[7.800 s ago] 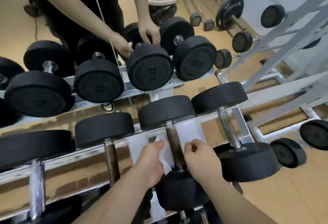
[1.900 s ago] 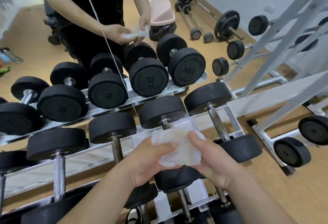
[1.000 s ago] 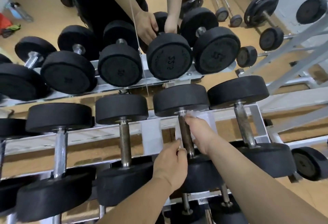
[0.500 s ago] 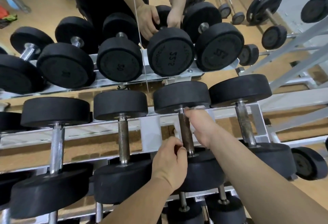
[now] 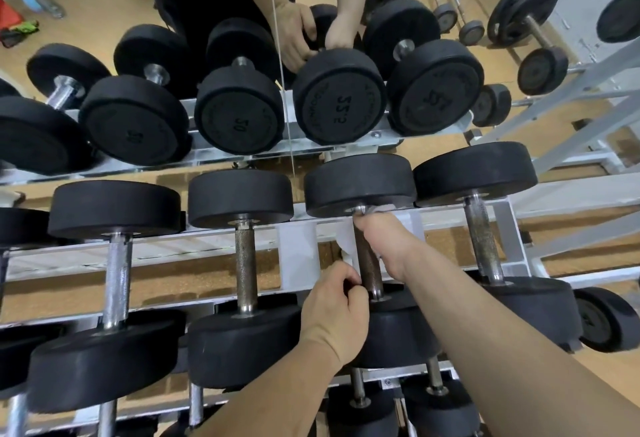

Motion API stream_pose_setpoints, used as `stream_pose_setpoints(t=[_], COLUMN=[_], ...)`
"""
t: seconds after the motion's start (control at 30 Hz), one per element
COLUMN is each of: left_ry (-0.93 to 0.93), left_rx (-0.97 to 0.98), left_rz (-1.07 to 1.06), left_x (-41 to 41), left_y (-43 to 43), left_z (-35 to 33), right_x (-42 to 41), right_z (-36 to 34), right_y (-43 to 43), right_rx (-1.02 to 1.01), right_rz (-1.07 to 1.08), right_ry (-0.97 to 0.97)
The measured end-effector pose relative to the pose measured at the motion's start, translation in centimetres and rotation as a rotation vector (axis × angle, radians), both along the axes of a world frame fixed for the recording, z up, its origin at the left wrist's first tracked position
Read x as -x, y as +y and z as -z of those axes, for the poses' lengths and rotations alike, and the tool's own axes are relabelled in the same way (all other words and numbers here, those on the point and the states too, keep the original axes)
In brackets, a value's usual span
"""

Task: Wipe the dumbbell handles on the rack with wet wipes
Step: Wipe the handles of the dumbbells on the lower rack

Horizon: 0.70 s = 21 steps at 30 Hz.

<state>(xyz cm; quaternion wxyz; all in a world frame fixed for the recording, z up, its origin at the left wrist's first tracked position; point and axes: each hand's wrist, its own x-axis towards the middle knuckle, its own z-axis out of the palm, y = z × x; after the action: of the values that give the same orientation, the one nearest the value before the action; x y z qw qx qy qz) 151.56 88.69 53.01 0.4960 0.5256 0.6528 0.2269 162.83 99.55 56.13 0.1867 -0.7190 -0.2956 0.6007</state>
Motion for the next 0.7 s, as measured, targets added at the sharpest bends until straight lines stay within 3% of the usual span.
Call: stream_pose_setpoints(t=[0.17, 0.23, 0.4, 0.47, 0.7], left_ry=[0.028, 0.029, 0.019, 0.002, 0.019], left_rx=[-0.014, -0.017, -0.025, -0.014, -0.023], left_rz=[0.005, 0.015, 0.014, 0.003, -0.004], left_x=[0.2, 0.1, 0.0, 0.0, 0.2], left_y=[0.0, 0.0, 0.0, 0.0, 0.0], left_z=[0.4, 0.5, 0.5, 0.4, 0.4], right_x=[-2.3, -3.0, -1.1, -0.1, -1.9], right_z=[-0.9, -1.5, -1.5, -0.8, -1.5], right_y=[-3.5, -4.3, -1.3, -0.5, -4.6], right_rx=[0.130, 0.173, 0.100, 0.068, 0.189], right_rz=[-0.403, -0.462, -0.011, 0.062, -0.431], right_ry=[-0.076, -0.091, 0.038, 0.075, -0.105])
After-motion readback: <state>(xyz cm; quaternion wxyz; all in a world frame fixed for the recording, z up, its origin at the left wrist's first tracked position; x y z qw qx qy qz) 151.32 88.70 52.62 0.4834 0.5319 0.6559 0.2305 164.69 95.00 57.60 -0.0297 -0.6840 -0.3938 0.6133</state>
